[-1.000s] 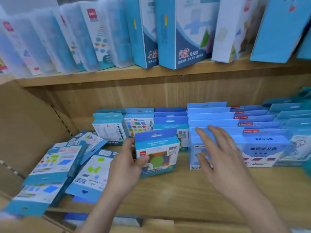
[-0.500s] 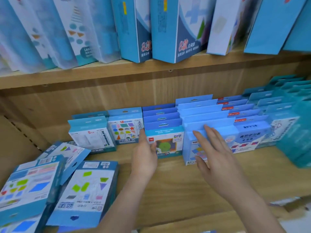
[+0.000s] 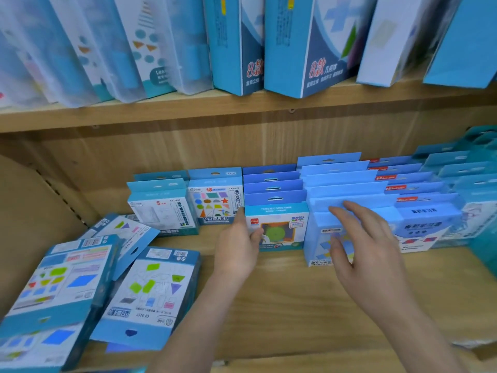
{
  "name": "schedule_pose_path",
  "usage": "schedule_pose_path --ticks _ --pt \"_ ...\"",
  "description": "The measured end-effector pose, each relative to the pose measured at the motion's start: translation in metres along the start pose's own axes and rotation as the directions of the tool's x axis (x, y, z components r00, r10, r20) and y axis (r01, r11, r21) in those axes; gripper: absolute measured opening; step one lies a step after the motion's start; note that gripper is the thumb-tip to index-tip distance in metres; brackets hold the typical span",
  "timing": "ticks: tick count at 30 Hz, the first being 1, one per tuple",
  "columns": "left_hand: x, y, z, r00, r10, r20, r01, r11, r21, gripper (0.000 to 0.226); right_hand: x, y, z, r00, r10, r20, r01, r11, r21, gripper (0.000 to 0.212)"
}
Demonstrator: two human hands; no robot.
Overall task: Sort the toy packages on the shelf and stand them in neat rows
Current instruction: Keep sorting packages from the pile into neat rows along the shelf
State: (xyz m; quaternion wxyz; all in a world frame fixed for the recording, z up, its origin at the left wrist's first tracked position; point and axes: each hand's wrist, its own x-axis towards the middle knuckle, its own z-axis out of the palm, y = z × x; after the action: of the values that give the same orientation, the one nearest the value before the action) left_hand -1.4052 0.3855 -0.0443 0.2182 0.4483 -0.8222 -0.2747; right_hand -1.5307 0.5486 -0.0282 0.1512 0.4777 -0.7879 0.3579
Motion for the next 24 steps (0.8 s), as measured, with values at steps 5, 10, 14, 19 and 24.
schedule_pose_path --ticks 5,10,14,19,24 --pt "-0.027 -0.003 -0.025 0.995 0.067 -0.069 -0.063 0.996 0.055 0.052 0.007 -0.019 -0.002 0.994 -0.059 -0.095 0.067 0.995 0.079 0.039" --pt "-0.076 -0.04 -0.079 0.944 0.194 -0.266 -0.195 0.981 0.024 0.024 0.008 -0.058 0.016 0.993 -0.097 0.069 0.067 0.936 0.346 0.033" --pt "-0.107 -0.086 -0.112 0.964 0.057 -0.259 -0.048 0.998 0.041 0.026 -0.003 -0.094 0.053 0.909 -0.215 0.356 -0.025 0.826 0.564 0.037" --pt "-0.139 -0.123 -0.125 0.998 0.052 0.02 -0.056 0.941 0.335 0.077 -0.018 -0.124 0.092 0.647 -0.447 0.618 0.131 0.863 0.488 0.069" --pt "-0.149 -0.148 -0.122 0.992 0.123 0.01 -0.114 0.88 0.461 0.068 -0.028 -0.147 0.102 0.46 -0.496 0.736 0.319 0.866 0.384 0.087"
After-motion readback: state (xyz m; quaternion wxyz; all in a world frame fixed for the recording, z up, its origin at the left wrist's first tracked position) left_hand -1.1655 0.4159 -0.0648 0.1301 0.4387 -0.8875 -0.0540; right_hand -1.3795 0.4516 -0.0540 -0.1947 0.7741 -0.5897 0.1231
